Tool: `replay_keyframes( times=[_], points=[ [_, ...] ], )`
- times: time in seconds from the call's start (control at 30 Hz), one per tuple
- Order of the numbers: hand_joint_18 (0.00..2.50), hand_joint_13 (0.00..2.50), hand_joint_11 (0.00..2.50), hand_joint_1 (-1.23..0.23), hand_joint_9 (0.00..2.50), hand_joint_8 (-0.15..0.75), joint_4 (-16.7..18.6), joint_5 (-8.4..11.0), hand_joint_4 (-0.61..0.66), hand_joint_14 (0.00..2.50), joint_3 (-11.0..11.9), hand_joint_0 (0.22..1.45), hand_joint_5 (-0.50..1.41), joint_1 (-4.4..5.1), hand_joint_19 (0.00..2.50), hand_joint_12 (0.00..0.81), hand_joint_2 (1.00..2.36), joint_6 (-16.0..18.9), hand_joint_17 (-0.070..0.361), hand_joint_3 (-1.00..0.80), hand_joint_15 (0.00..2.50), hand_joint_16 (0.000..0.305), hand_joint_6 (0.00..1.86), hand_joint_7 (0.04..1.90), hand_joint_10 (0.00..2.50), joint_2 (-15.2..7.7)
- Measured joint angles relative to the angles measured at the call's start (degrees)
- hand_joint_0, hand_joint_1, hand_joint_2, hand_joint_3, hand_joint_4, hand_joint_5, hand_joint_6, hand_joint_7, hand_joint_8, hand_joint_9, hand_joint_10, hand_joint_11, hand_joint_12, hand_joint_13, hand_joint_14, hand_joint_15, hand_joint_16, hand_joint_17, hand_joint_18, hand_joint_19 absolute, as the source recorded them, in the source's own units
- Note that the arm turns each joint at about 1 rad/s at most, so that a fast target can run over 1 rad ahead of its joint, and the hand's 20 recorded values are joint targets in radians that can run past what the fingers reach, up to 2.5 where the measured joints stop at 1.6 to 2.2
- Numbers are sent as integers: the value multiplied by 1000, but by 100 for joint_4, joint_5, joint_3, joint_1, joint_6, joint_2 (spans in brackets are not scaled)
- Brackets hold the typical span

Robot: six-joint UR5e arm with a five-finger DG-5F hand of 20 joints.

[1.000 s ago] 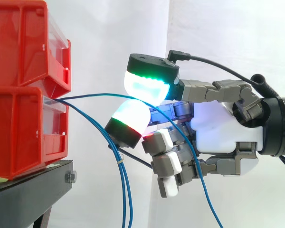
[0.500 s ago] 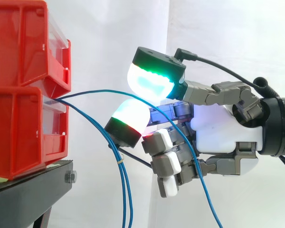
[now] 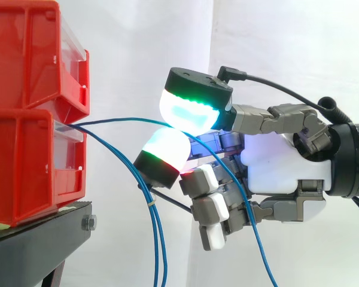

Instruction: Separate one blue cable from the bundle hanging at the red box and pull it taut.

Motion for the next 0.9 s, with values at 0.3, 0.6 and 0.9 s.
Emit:
replay_keyframes(
  times=[0.3,0.6,0.9],
  points=[
    [989,1125,1075,-803,1136,356,-3,0,57,24,-1,683,-203,1,621,418,1018,0,103,-260,756,46,888,1148,22,-1],
    [1008,1260,1221,-772,1166,344,-36,0,52,26,-5,695,-212,2,658,389,1016,28,100,-307,1141,44,886,1120,22,-1],
    [1029,1386,1694,-762,1288,303,-41,0,47,1,-7,701,-214,5,738,358,1014,61,105,-322,1751,47,889,1092,99,0]
  ],
)
